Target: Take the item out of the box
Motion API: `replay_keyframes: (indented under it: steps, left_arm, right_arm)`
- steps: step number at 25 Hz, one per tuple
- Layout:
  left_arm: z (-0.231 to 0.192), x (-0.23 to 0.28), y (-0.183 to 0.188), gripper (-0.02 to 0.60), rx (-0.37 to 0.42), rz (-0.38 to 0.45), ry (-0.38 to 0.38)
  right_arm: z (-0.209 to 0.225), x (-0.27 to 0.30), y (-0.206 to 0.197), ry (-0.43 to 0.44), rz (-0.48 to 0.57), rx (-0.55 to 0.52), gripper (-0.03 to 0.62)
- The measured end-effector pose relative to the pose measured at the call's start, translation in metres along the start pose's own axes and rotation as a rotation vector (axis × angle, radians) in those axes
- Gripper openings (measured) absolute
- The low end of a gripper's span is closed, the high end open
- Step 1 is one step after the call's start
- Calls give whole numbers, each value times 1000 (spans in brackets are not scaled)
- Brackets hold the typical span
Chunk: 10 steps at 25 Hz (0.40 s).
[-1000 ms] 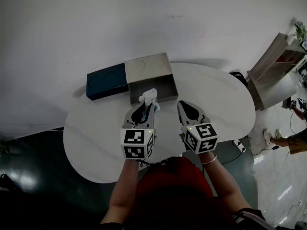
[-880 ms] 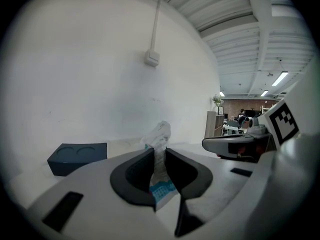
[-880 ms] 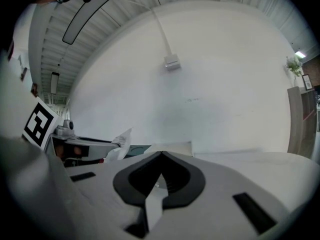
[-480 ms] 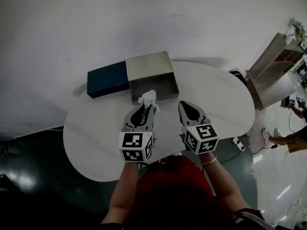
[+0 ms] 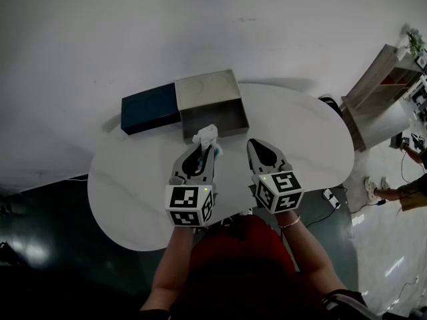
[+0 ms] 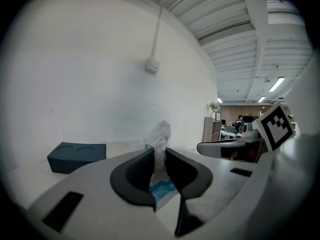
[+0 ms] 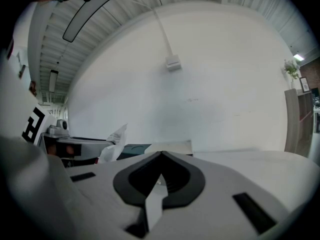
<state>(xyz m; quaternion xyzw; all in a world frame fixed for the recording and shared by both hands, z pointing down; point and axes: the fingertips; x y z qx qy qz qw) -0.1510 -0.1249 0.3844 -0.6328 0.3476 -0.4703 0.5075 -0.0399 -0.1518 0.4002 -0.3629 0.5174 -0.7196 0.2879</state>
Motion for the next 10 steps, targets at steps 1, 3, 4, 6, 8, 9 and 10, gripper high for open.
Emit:
replay_keyframes:
  steps: [1, 3, 4, 6, 8, 9, 10]
  left_arm:
    - [0, 0, 0, 86, 1, 2, -1]
    - [1, -1, 1, 84, 1, 5, -3]
    - [1, -1, 2, 86, 0, 6, -4]
    - [2, -1, 2, 86, -1, 9, -5]
    - [1, -2, 1, 84, 0, 9, -7]
    - [1, -2, 0, 84, 0, 9, -8]
    - [1, -2, -1, 86, 0, 9, -10]
  right_arm:
    - [0, 0, 0, 0, 1, 0, 15]
    - [-1, -1, 1, -1, 3, 0, 15]
    - [-2, -1, 1, -1, 4, 0, 15]
    - [-3, -2, 2, -2, 6, 1, 15]
    - [-4, -1, 1, -3, 8, 2, 15]
    - [-4, -1, 1, -4, 8, 2, 15]
    - [-4, -1, 0, -5, 8, 3, 15]
Point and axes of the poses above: the fingertips, and each gripper's own axes: x forward along the fingers, z to its right, y out of its top, and after that the axes turned 2 degrees about x, right-handed
